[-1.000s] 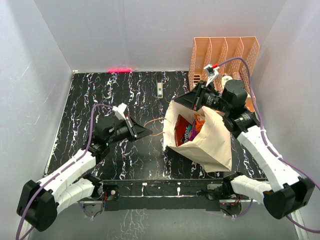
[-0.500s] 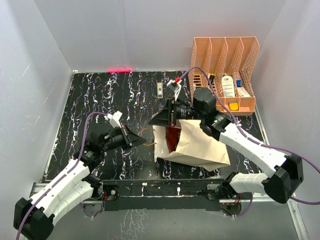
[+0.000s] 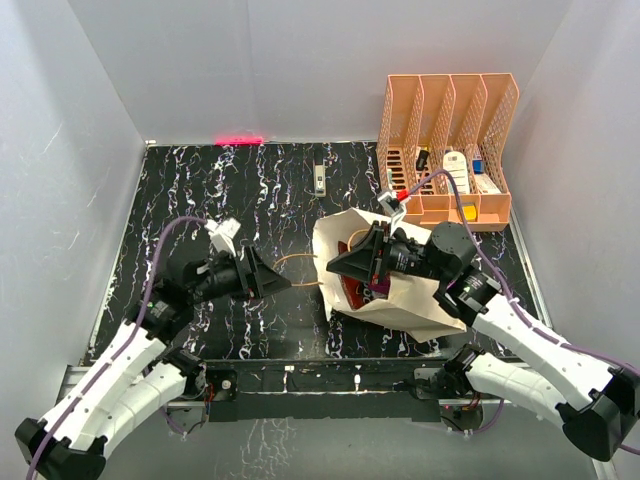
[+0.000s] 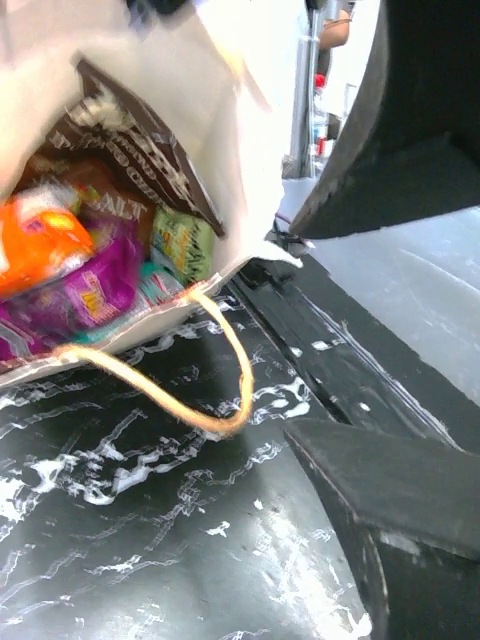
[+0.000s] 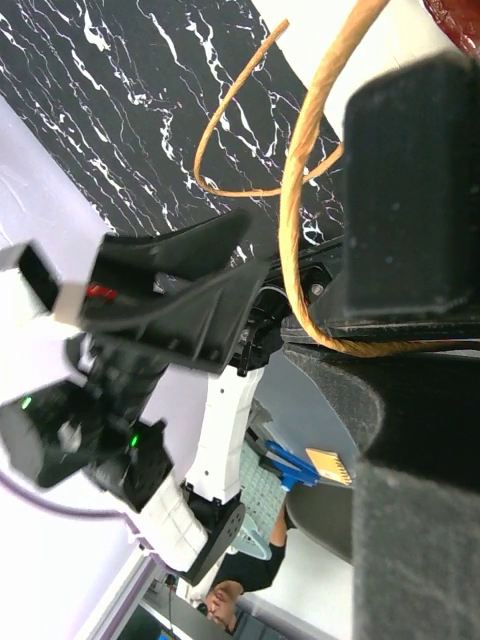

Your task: Take the snacks out of the paper bag

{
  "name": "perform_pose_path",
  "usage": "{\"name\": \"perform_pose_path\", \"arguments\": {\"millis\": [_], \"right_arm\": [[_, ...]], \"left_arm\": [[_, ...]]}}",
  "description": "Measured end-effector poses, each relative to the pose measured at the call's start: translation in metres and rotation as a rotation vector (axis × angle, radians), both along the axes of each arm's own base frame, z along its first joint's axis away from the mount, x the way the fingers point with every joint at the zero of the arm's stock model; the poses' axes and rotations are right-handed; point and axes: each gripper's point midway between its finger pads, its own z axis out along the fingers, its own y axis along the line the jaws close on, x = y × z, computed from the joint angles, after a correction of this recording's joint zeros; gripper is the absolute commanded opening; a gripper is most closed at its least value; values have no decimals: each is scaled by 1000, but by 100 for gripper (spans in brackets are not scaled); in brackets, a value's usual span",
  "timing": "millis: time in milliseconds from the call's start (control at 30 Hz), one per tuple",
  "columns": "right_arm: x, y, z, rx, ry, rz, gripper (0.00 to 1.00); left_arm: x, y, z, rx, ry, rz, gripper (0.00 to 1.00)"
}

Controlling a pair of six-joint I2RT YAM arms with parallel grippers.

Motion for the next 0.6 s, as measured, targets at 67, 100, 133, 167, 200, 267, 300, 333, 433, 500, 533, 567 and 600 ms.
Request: {"name": "perform_pose_path", "arguments": {"millis": [67,100,133,167,200,267,300,333,433,500,533,567,600], "right_arm": [[-1,1,-5,13,32,4,7],[-2,1,-6,27,46,8,7],[-2,2,-7,39,55,13,7],[-3,4,-7,59,67,23,7],[-3,6,-7,75,79,32,7],[-2,14,-3,105,89,54,7],[-3,19,-2,110,93,66,7],[-2,26,0,113,99,79,7],[1,51,11,119,103,118,7],[6,68,20,126,101,138,7],[8,74,24,128,101,144,7],[11,78,26,130,102,146,7],[13,81,27,133,101,144,7]], "left_arm": [[4,4,25,21,-79,-1,80],[7,5,38,34,-118,-3,80],[10,6,49,42,-152,-5,79],[14,6,62,53,-189,-7,78],[18,5,73,63,-225,-11,78],[26,3,84,77,-266,-22,77],[28,2,84,82,-269,-26,78],[30,0,81,89,-266,-32,80],[34,-2,66,111,-229,-39,85],[36,1,57,132,-212,-19,88],[37,3,54,143,-208,-4,90],[38,9,51,164,-202,28,92],[38,13,49,176,-201,48,93]]}}
